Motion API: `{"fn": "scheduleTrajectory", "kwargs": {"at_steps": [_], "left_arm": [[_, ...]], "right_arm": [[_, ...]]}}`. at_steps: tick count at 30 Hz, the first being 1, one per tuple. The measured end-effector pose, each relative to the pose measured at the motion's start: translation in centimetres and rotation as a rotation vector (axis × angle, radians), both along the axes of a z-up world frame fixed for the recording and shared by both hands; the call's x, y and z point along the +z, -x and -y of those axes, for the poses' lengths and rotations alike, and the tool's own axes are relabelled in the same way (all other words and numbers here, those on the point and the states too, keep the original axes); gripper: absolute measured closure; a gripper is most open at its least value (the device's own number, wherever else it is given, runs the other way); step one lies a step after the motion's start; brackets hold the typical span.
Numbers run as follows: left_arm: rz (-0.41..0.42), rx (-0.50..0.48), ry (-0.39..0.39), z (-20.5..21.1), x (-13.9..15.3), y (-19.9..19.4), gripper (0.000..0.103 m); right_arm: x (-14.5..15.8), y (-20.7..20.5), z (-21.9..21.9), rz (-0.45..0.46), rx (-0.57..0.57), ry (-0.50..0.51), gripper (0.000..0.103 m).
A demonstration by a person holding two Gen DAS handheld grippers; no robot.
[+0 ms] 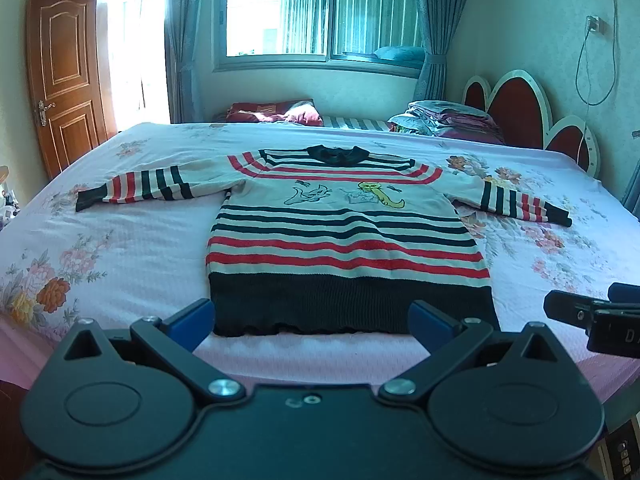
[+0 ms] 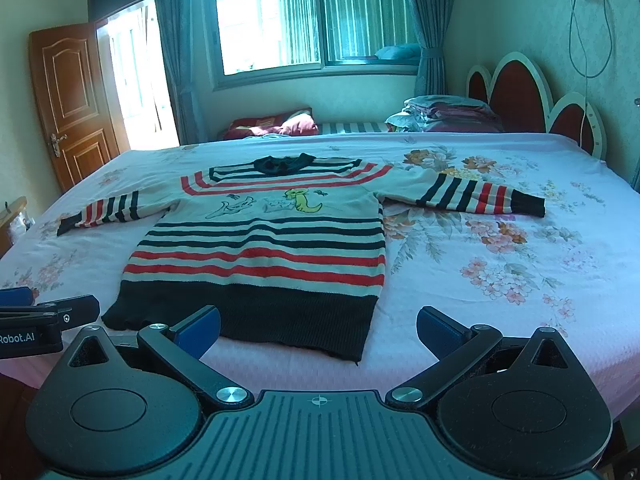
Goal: Fold small clothes
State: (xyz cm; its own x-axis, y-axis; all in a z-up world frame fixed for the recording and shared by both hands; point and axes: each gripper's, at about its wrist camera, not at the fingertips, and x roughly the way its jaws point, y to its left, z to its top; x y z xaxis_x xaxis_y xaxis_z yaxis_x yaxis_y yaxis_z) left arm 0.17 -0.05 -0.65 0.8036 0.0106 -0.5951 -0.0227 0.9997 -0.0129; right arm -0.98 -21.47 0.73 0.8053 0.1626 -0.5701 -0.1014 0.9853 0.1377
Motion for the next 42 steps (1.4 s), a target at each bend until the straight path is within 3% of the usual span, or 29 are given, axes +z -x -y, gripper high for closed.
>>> {"fn": "scheduleTrajectory", "kwargs": {"at_steps": [42], "left_arm": [[0.001, 0.013, 0.003, 0.09, 0.14, 0.27, 0.0]], "right_arm": [[-0.04, 0.02, -0.25, 0.004, 0.018, -0.005, 0.0]]}}
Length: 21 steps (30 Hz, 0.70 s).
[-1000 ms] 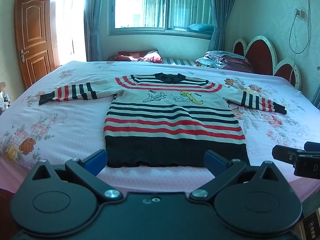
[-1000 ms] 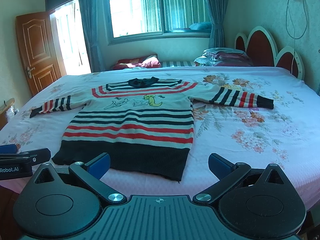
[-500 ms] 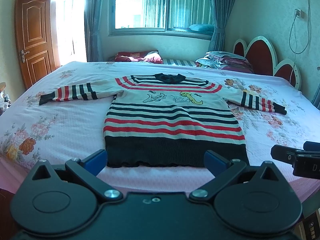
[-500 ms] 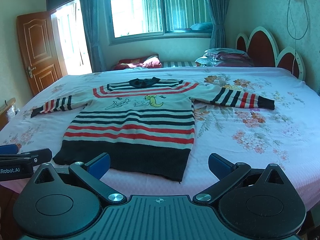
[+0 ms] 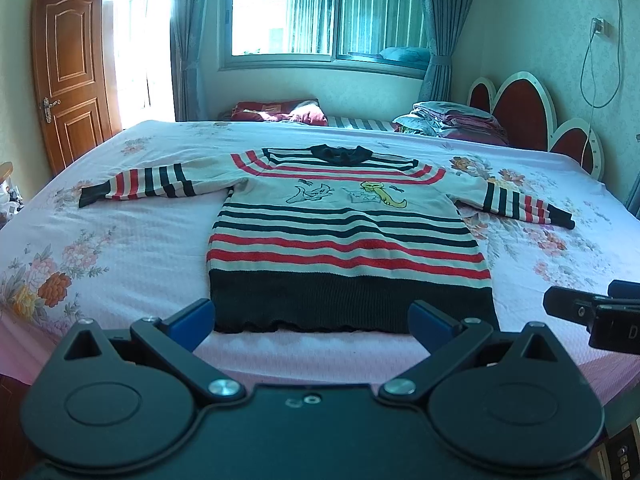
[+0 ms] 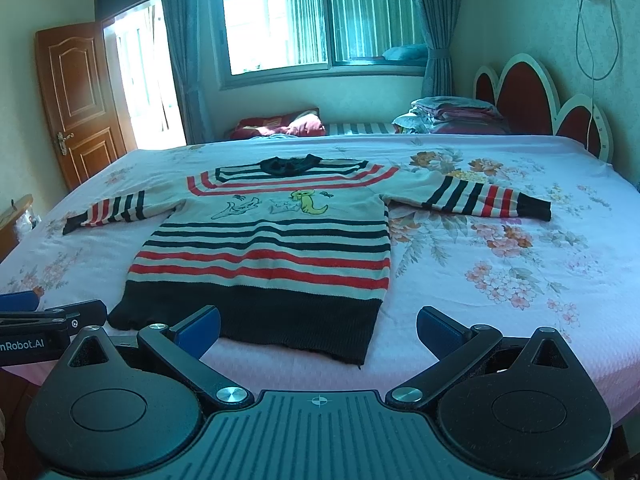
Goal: Fold small clothes
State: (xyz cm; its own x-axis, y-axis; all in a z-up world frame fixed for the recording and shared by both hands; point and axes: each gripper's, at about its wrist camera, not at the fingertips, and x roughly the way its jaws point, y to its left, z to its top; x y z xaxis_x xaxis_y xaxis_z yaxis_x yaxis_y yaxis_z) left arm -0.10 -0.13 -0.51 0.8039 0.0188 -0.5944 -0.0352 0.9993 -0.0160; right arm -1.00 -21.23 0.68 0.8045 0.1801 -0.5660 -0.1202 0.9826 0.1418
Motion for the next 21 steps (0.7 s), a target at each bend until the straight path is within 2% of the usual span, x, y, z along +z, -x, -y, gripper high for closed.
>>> {"fn": "scheduleTrajectory", "kwargs": {"at_steps": [21], "left_arm": [[-0.004, 0.0, 0.0, 0.0, 0.01, -0.11, 0.0]], "right_arm": [[0.28, -0.22, 0.22, -0.002, 0.007, 0.001, 0.0]]}}
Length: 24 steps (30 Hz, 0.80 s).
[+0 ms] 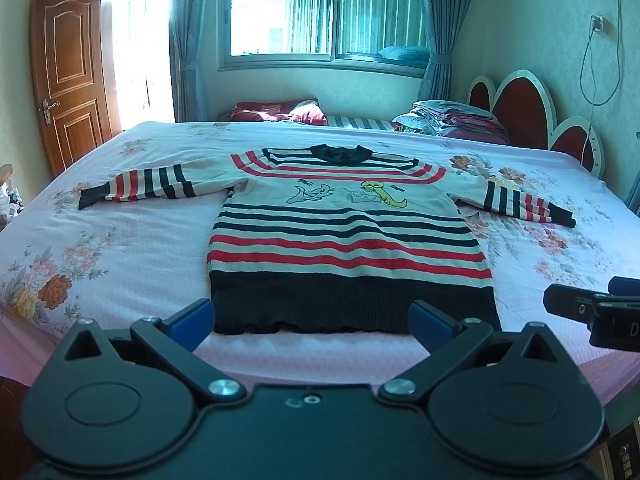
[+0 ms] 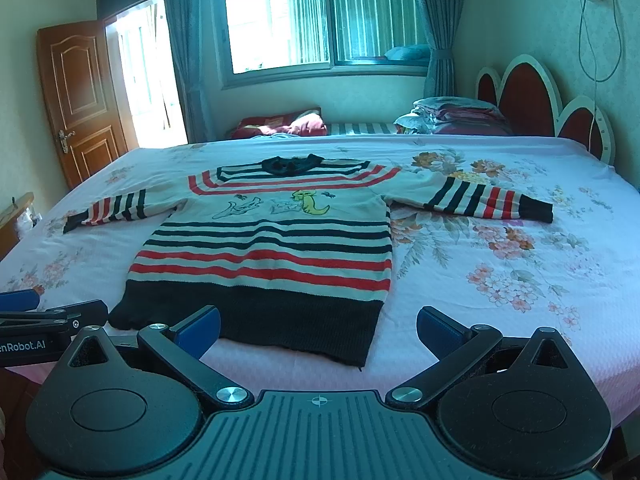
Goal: Fold small clothes
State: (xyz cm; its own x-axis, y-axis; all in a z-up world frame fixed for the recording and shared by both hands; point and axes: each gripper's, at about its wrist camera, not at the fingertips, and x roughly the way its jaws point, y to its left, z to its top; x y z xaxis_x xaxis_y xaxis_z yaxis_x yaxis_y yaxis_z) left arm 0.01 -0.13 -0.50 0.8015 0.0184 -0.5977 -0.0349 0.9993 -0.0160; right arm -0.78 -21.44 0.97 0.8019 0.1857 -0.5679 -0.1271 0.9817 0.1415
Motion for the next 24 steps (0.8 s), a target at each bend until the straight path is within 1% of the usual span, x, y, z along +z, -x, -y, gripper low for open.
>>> {"fn": "scheduleTrajectory", "kwargs": {"at_steps": [24], "left_arm": [[-0.003, -0.001, -0.001, 0.0, -0.13, 0.0, 0.0]], "right_arm": [[-0.12, -0.17, -0.11, -0.005, -0.001, -0.003, 0.0]]}}
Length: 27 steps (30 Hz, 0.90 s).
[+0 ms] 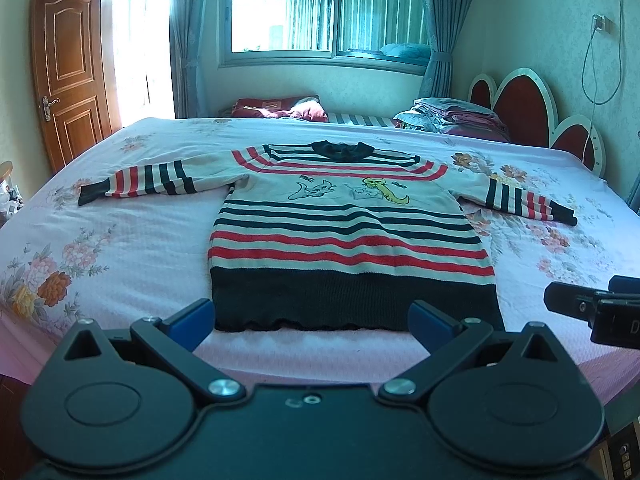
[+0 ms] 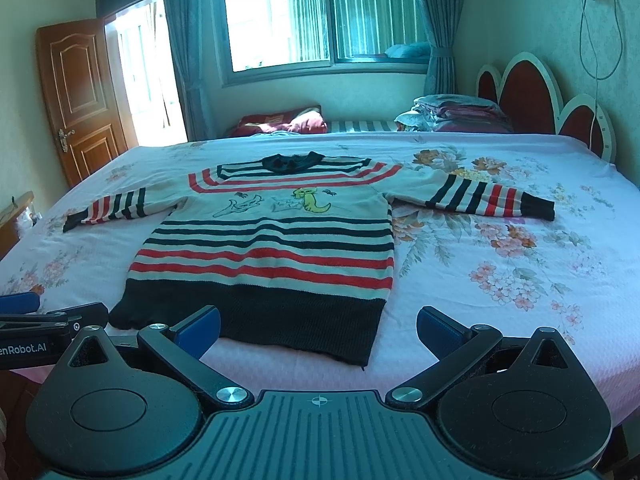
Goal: Fold small clothes
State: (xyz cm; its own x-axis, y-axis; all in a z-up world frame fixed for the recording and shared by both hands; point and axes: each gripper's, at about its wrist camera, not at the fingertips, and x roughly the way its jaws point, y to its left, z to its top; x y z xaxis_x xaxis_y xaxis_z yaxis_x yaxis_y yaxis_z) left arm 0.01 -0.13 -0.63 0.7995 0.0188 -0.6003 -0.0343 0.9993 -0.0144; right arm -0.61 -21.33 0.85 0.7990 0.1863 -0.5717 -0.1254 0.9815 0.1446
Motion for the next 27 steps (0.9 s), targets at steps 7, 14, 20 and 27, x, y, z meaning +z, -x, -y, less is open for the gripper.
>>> {"fn": "scheduleTrajectory", "kwargs": {"at_steps": [7, 14, 20, 27], "left_arm": [[0.027, -0.006, -0.03, -0.3, 0.2, -2.0, 0.0], [0.041, -0.019, -0.033, -0.5, 0.8, -5.0, 0.0], [0.036, -0.039, -0.035, -1.0, 0.5, -8.3, 0.0], [0.027, -0.065, -0.037, -1.8, -0.1, -13.2, 0.0]], "right_arm": [[-0.1, -1.6, -0.1, 0.006, -0.009, 0.003, 0.0], [0.3, -4.6, -0.5, 0.012, -0.028, -0.002, 0.0], [-0.1, -7.5, -0.9, 0.003, -0.053, 0.003, 0.0], [-0.6, -12.1, -1.5, -0.006, -0.089, 0.003, 0.0]]}}
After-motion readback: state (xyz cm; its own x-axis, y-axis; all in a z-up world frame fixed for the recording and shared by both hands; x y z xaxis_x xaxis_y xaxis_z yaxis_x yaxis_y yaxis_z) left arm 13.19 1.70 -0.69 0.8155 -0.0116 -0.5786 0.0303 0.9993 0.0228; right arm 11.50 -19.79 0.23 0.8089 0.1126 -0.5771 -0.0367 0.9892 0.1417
